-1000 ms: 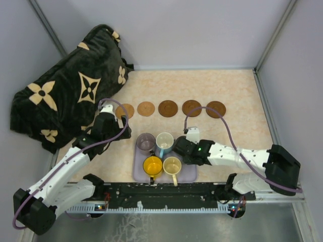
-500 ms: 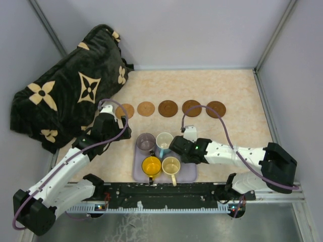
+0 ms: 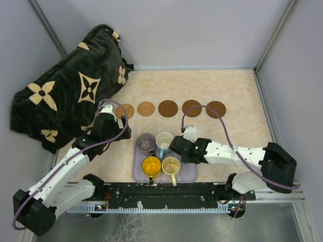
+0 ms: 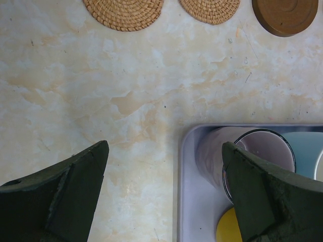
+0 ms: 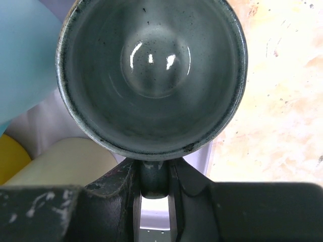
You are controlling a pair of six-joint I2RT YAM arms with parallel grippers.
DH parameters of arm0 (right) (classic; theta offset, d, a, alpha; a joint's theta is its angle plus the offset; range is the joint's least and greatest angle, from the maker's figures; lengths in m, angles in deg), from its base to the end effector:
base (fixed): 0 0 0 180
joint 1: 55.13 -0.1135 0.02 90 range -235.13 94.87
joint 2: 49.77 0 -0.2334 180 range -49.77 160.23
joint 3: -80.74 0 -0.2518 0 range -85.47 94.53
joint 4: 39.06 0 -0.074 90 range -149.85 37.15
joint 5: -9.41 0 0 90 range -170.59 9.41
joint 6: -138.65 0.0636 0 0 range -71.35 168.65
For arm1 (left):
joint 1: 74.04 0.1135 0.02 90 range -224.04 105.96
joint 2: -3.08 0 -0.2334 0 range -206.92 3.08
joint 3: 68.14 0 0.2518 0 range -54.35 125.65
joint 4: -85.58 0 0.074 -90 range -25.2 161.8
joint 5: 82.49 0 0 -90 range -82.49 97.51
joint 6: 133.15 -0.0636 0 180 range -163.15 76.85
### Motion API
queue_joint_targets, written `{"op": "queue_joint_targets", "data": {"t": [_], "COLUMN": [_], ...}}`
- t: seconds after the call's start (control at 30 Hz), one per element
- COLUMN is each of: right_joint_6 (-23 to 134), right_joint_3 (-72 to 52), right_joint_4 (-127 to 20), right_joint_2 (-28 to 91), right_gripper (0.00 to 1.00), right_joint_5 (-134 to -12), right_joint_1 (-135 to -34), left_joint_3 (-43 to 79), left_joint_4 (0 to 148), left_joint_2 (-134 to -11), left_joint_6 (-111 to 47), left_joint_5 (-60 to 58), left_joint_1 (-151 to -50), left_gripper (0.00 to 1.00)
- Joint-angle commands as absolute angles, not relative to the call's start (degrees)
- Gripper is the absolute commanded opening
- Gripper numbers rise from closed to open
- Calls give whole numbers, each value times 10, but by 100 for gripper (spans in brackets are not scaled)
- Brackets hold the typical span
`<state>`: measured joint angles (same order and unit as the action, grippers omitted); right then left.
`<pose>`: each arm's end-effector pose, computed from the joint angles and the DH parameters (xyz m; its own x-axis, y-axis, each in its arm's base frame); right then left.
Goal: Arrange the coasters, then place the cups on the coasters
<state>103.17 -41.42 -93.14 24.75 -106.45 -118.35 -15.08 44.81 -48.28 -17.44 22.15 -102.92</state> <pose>0.1339 0.2037 0.1423 -0.8484 -0.0546 -0.5266 -0.0823 0.9962 0.0293 0.2102 -0.0976 0.2179 -0.6254 -0.1344 -0.7686 0.0268 0.9808 -0.1933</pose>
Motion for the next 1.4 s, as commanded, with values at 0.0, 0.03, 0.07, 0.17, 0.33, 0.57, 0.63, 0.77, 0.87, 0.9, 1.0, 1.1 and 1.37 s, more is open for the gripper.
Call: {"op": "queue_joint_targets", "data": {"t": [0.0, 0.03, 0.07, 0.17, 0.33, 0.57, 0.63, 0.77, 0.87, 0.9, 1.0, 1.1, 1.37], "right_joint_6": [1022, 1018, 1013, 988, 948, 897, 875, 814, 765, 750, 708, 662, 606], "right_joint_3": [-375, -370, -363, -340, -298, -259, -259, -281, -292, -293, -292, -289, -305], "right_joint_4": [-952, -956, -961, -971, -989, -1002, -983, -904, -843, -826, -780, -733, -632], "right_joint_2": [252, 252, 251, 248, 247, 245, 238, 204, 177, 174, 175, 186, 240], "right_gripper": [0, 0, 0, 0, 0, 0, 0, 0, 0, 0, 0, 0, 0], "right_joint_5": [-1105, -1114, -1123, -1152, -1193, -1293, -1301, -1283, -1242, -1233, -1210, -1192, -1094], "right_joint_1": [-1187, -1187, -1187, -1187, -1187, -1176, -1152, -1081, -1013, -992, -936, -890, -742], "left_joint_3": [-154, -154, -155, -155, -156, -159, -159, -159, -159, -159, -159, -159, -158], "left_joint_4": [460, 460, 461, 462, 463, 467, 470, 473, 474, 474, 476, 479, 484], "left_joint_2": [-475, -475, -474, -472, -470, -468, -468, -470, -470, -470, -472, -475, -483], "left_joint_6": [-172, -172, -172, -171, -169, -168, -168, -168, -168, -168, -168, -168, -165], "left_joint_5": [216, 215, 216, 216, 216, 213, 211, 209, 208, 208, 207, 206, 201], "left_joint_1": [-1032, -1031, -1031, -1031, -1031, -1031, -1032, -1031, -1032, -1031, -1031, -1031, -1031], "left_gripper": [99, 99, 99, 99, 99, 99, 99, 99, 99, 99, 99, 99, 99]}}
